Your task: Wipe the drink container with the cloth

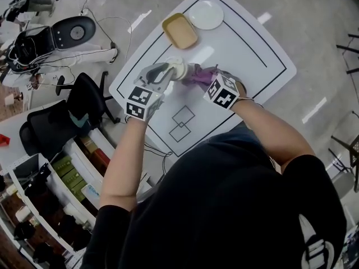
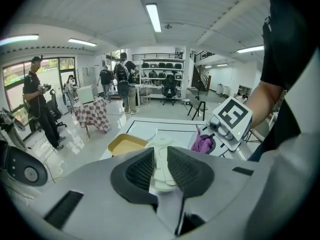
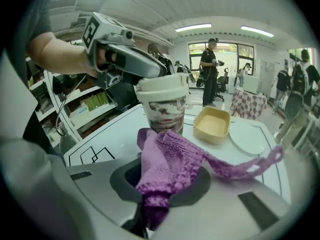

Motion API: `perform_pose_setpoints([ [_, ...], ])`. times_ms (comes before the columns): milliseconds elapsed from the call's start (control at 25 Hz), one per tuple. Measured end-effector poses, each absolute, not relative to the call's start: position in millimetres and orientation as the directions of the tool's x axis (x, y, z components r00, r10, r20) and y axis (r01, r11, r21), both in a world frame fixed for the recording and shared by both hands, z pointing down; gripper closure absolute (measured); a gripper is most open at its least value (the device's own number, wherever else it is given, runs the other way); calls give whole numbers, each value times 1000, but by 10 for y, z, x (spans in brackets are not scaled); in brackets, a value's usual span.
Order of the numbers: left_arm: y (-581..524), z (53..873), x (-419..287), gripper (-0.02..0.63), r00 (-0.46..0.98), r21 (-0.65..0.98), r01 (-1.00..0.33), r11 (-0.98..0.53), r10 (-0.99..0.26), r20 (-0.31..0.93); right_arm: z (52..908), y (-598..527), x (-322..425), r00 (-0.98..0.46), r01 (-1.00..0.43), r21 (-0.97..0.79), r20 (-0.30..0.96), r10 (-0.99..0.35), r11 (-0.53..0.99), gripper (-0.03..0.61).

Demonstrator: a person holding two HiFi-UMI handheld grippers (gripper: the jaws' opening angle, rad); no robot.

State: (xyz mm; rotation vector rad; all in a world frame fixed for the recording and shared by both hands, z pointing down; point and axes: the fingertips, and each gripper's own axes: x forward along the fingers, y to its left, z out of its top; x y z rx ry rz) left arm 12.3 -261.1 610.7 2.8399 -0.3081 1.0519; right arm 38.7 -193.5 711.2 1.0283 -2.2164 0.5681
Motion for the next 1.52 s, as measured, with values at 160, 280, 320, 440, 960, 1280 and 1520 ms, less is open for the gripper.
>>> perform_pose_setpoints([
  [160,-2615,6090,119,514,745,26,-239,-971,-166,646,6684,-2014,491,-542,-730,-44,644,-540,682,500],
  [280,-2606,6082,121,515,745,28,-241,-970,-167,646,6409,-2094,504,-553,-678,52,621,-555,734,500],
  [320,-2605,6083,123,515,746,28,-237,-971,-163,646,6354,-2120,495,-554,-658,83,619,-556,748,500],
  [440,-2612,6098,127,514,744,29,-227,-973,-154,650,6348,-2184,425,-564,-606,128,625,-539,785,500],
  [960,-2719,6123,62,514,734,32,-259,-965,-176,657,7201,-2305,216,-540,-532,46,751,-381,845,500],
  [1280,-2770,6143,18,515,738,32,-280,-959,-194,647,7710,-2348,136,-514,-529,-4,797,-317,849,500],
  [1520,-2746,6190,9,516,744,35,-264,-964,-181,643,7749,-2305,190,-553,-493,-29,782,-287,870,500],
])
